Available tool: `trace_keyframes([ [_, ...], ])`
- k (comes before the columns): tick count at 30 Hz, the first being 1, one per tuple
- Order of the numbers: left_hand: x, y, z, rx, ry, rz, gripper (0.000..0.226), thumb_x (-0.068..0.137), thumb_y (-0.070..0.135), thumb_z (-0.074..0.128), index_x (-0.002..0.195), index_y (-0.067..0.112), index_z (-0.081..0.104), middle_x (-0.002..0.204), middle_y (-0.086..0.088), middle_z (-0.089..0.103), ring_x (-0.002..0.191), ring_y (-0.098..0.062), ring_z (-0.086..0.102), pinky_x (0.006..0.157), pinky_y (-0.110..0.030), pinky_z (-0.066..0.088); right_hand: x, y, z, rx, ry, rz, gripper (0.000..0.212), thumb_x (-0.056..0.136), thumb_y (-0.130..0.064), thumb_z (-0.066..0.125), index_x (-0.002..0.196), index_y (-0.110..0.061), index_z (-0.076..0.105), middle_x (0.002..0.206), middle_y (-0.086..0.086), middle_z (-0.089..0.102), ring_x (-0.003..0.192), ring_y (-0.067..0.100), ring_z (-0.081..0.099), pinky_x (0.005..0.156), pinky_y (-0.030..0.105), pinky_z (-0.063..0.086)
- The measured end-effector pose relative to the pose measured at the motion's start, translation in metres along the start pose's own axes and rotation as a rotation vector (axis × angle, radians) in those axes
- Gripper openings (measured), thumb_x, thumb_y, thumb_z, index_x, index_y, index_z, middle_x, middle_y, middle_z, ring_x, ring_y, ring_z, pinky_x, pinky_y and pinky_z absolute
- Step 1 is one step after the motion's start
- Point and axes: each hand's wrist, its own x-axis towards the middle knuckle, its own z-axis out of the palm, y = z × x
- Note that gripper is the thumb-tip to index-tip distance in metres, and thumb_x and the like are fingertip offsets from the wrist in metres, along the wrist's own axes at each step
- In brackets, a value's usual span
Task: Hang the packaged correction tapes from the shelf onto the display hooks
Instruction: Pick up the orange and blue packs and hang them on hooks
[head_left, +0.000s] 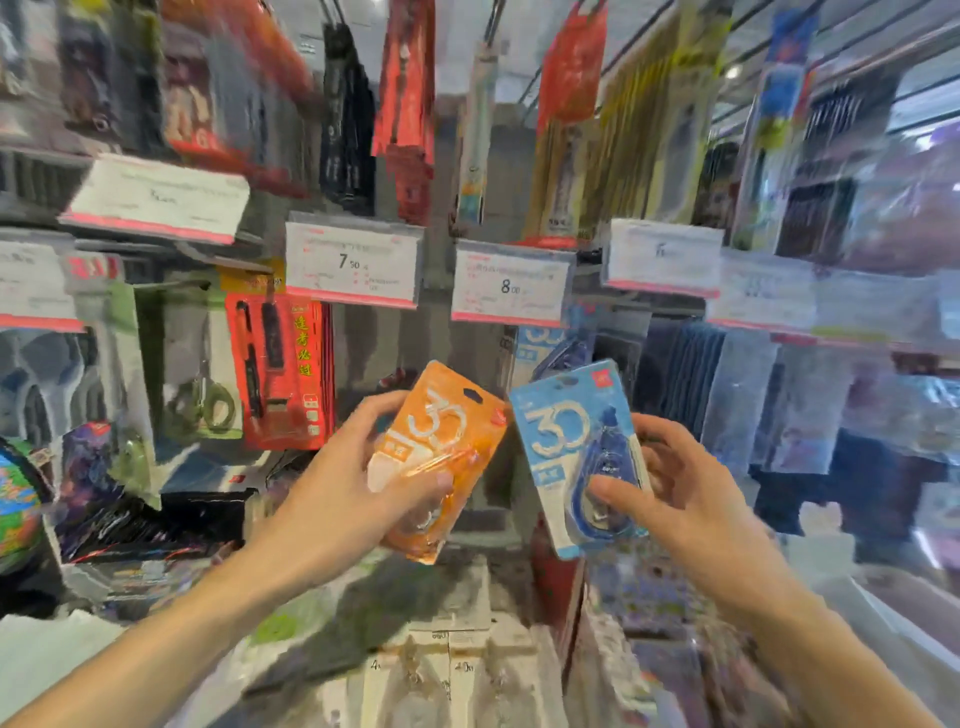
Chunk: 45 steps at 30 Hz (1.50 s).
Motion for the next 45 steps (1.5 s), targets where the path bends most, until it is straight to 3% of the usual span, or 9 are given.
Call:
trace_keyframes([
  [4, -0.006, 0.03, 0.041, 0.029, 0.083, -0.033, 0.064, 0.078, 0.028, 0.088, 0.105, 0.068, 0.046, 0.103, 0.022, 0.078, 0.09, -0.004, 0.077, 0.087, -0.042, 0.06, -0.01, 0.014, -0.045, 0.002, -0.013, -0.06, 0.046, 0.083, -0.03, 0.082, 0.117, -0.054, 0.06, 0.114, -0.014, 0.078, 0.105, 0.007, 0.075, 0.088, 0.037, 0.063],
  [7, -0.007, 0.054, 0.06, 0.072, 0.117, 0.001, 0.063, 0.078, 0.034, 0.087, 0.108, 0.07, 0.046, 0.107, 0.031, 0.073, 0.095, 0.004, 0.074, 0.085, -0.035, 0.059, -0.014, 0.019, -0.068, 0.043, -0.027, -0.084, 0.046, 0.076, -0.043, 0.08, 0.115, -0.056, 0.06, 0.115, -0.017, 0.078, 0.105, 0.005, 0.074, 0.092, 0.025, 0.06],
  [11, -0.004, 0.078, 0.066, 0.174, 0.145, 0.064, 0.062, 0.081, 0.037, 0.084, 0.122, 0.063, 0.046, 0.12, 0.039, 0.064, 0.107, 0.015, 0.064, 0.083, -0.023, 0.052, -0.009, 0.021, -0.081, 0.103, -0.047, -0.095, 0.05, 0.069, -0.05, 0.079, 0.115, -0.052, 0.06, 0.114, -0.016, 0.078, 0.106, 0.006, 0.074, 0.086, 0.031, 0.063],
  [17, 0.012, 0.102, 0.058, 0.26, 0.205, 0.132, 0.06, 0.079, 0.043, 0.084, 0.122, 0.064, 0.046, 0.125, 0.04, 0.06, 0.116, 0.015, 0.059, 0.093, -0.027, 0.051, 0.003, 0.025, -0.082, 0.108, -0.081, -0.114, 0.051, 0.073, -0.051, 0.078, 0.119, -0.054, 0.057, 0.117, -0.021, 0.076, 0.109, -0.001, 0.072, 0.091, 0.02, 0.058],
  [22, 0.021, 0.115, 0.05, 0.242, 0.197, 0.167, 0.064, 0.071, 0.062, 0.077, 0.127, 0.063, 0.046, 0.122, 0.035, 0.066, 0.113, 0.012, 0.063, 0.092, -0.031, 0.054, 0.011, 0.028, -0.079, 0.083, -0.074, -0.112, 0.047, 0.079, -0.043, 0.079, 0.118, -0.057, 0.056, 0.113, -0.022, 0.077, 0.103, -0.003, 0.073, 0.079, 0.009, 0.055],
  [30, 0.025, 0.133, 0.034, 0.237, 0.222, 0.252, 0.057, 0.077, 0.051, 0.082, 0.118, 0.069, 0.046, 0.116, 0.035, 0.069, 0.11, 0.01, 0.066, 0.087, -0.026, 0.052, 0.018, 0.019, -0.063, 0.13, -0.034, -0.123, 0.048, 0.077, -0.045, 0.076, 0.12, -0.053, 0.056, 0.114, -0.019, 0.077, 0.103, 0.002, 0.074, 0.081, 0.017, 0.059],
  [34, 0.026, 0.136, 0.031, 0.258, 0.228, 0.283, 0.056, 0.081, 0.043, 0.083, 0.119, 0.064, 0.048, 0.114, 0.035, 0.07, 0.107, 0.012, 0.067, 0.084, -0.018, 0.049, 0.023, 0.01, -0.05, 0.144, -0.025, -0.154, 0.065, 0.078, -0.053, 0.075, 0.137, -0.041, 0.05, 0.122, -0.016, 0.073, 0.114, 0.002, 0.069, 0.096, 0.034, 0.059],
  [40, 0.026, 0.137, 0.028, 0.262, 0.232, 0.278, 0.058, 0.079, 0.044, 0.082, 0.124, 0.058, 0.05, 0.114, 0.032, 0.071, 0.109, 0.009, 0.067, 0.089, -0.024, 0.05, 0.032, 0.003, -0.033, 0.201, -0.002, -0.193, 0.054, 0.09, -0.037, 0.078, 0.135, -0.045, 0.048, 0.121, -0.028, 0.071, 0.115, -0.002, 0.069, 0.09, 0.02, 0.059],
  [45, 0.026, 0.137, 0.027, 0.259, 0.226, 0.286, 0.057, 0.078, 0.044, 0.081, 0.125, 0.056, 0.051, 0.115, 0.033, 0.07, 0.109, 0.01, 0.066, 0.09, -0.021, 0.049, 0.04, -0.003, -0.028, 0.242, 0.004, -0.183, 0.054, 0.085, -0.048, 0.077, 0.131, -0.047, 0.05, 0.121, -0.025, 0.072, 0.115, 0.0, 0.07, 0.094, 0.031, 0.058],
])
